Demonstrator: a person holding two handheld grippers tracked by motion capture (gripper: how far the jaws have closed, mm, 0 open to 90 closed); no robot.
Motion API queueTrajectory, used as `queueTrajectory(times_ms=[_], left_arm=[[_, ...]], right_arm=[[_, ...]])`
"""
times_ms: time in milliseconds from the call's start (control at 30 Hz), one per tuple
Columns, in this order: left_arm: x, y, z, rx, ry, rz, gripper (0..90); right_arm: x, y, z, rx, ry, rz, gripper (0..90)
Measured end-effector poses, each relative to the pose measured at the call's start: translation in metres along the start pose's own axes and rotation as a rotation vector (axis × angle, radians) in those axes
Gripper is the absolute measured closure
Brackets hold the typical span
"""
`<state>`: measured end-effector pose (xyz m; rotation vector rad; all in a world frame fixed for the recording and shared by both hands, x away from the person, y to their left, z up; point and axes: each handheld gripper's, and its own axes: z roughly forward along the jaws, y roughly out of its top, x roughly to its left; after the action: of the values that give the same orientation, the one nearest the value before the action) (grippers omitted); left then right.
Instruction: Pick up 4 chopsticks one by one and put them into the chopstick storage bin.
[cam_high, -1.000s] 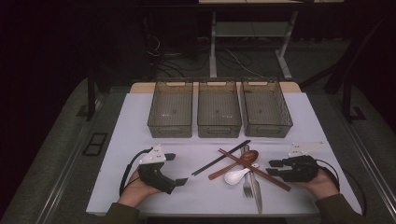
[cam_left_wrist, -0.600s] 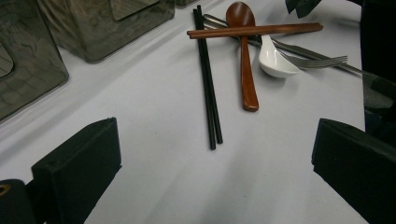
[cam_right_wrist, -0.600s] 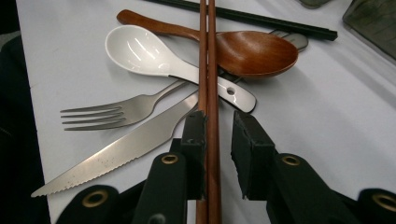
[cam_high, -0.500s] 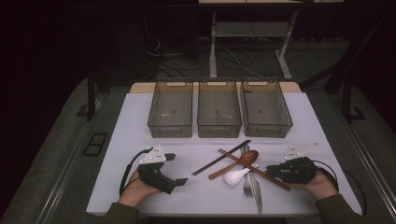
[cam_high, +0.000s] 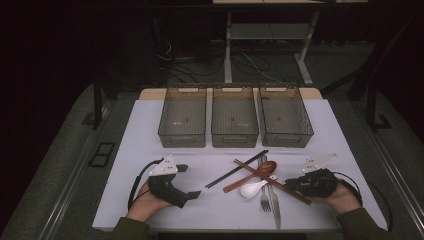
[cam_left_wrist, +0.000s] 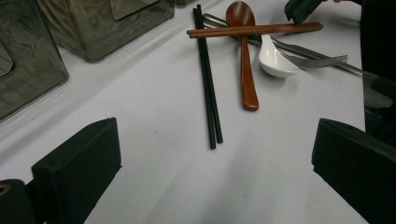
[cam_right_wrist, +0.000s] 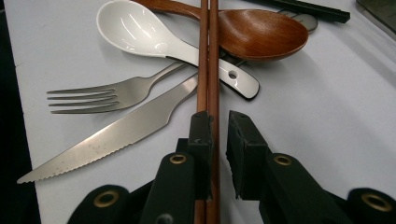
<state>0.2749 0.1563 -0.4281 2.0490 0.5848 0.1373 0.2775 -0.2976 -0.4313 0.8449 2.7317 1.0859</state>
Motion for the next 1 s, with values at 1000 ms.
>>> queueTrajectory(times_ms=[1000], left_arm=[[-0.0007,0.0,0.0007,-0.004,0.0,-0.003,0.6]], right_arm=[[-0.005,-0.0028,0.0063,0.043,-0.015,0.002,79.0]])
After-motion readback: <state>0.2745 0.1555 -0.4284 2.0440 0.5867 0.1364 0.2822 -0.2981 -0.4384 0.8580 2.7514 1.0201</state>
